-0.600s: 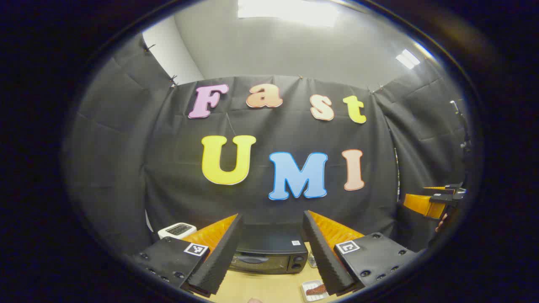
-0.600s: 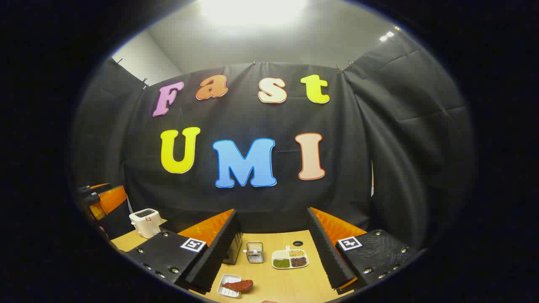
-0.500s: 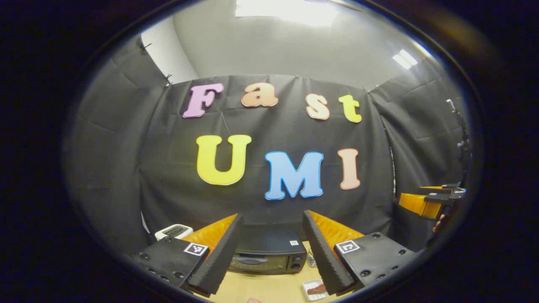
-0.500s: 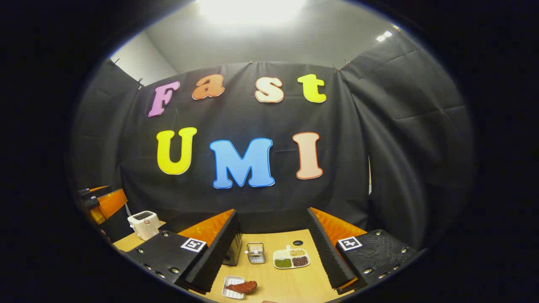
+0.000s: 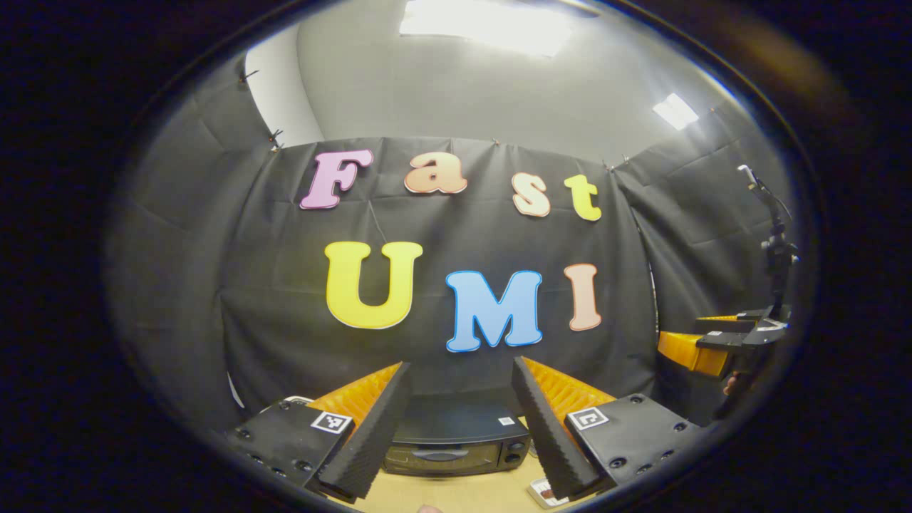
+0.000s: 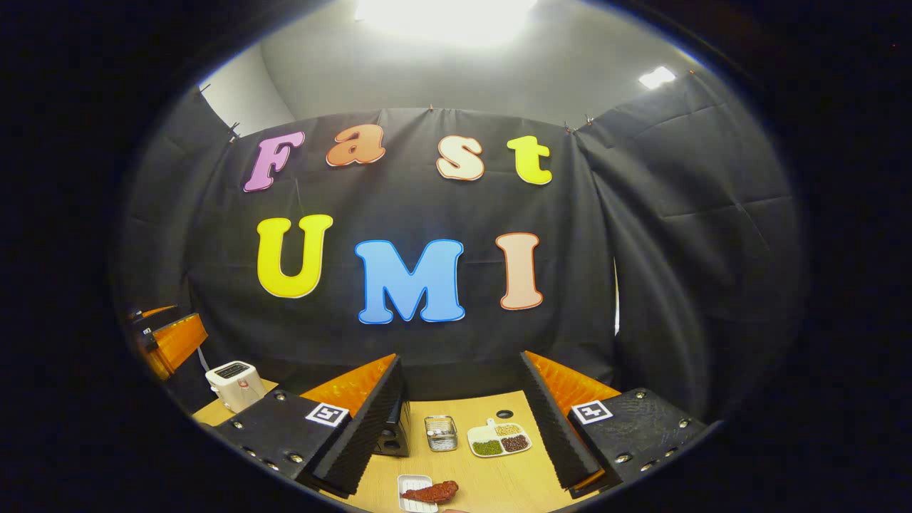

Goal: Open the electric oven with the left hand, put the food in, and close the electric oven.

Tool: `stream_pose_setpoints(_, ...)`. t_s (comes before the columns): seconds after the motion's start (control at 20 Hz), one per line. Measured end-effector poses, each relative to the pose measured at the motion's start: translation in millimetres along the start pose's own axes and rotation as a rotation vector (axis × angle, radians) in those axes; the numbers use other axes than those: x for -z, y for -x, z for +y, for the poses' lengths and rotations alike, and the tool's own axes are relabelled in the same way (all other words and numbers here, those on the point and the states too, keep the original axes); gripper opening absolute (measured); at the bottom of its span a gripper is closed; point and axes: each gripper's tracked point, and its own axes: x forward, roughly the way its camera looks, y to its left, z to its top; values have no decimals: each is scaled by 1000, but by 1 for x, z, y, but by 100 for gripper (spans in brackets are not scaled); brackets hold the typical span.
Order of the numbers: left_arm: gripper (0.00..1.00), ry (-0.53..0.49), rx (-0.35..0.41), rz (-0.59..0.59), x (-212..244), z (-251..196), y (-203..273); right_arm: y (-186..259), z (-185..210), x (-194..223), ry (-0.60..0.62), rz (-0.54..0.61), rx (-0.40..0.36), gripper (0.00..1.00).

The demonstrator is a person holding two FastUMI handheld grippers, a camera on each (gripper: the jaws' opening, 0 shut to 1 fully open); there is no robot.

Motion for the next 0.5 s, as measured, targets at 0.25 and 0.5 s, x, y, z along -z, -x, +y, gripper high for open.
stream_pose_setpoints(0.25,94,31,-3,25,12,2,-14,-10,6,0,-5,-7,-20,98)
stream_pose_setpoints(0.5,94,48,-27,89,44,6,-28,-26,2,18,-3,32,-43,98)
